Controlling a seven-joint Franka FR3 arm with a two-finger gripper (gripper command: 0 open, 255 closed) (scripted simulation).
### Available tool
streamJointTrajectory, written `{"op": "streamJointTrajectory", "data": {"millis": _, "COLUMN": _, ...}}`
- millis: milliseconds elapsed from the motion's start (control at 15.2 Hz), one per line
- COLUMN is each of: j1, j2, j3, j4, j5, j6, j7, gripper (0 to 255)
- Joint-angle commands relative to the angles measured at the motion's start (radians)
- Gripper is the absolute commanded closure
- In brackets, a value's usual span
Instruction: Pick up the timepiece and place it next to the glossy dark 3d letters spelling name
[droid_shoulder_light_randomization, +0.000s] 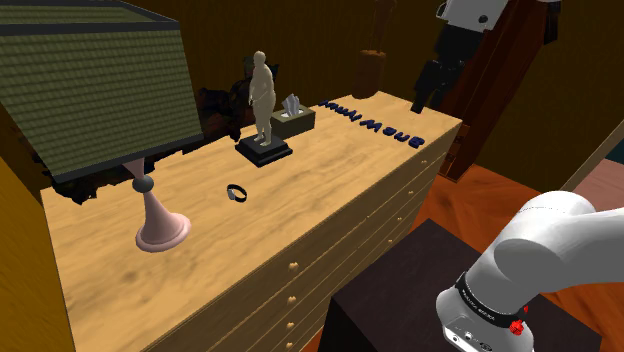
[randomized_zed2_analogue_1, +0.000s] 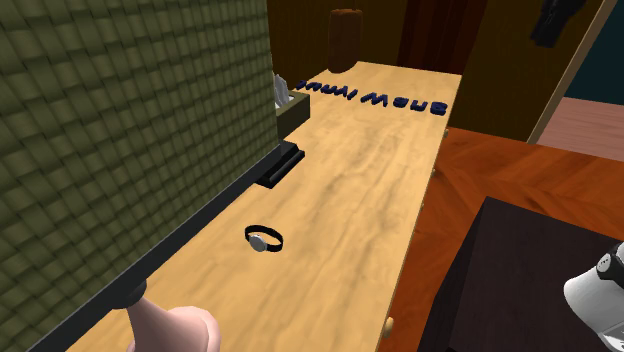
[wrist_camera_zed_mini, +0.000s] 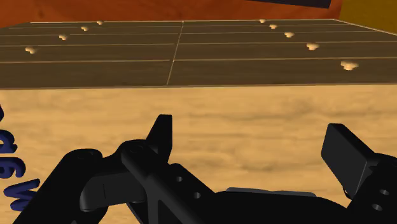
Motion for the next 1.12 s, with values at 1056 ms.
{"op": "streamJointTrajectory", "data": {"millis": 1056, "j1": 0.083, "j2": 0.431, "j3": 0.228, "j4": 0.086, "j5": 0.110, "j6": 0.333, "j7": 0.216, "gripper": 0}}
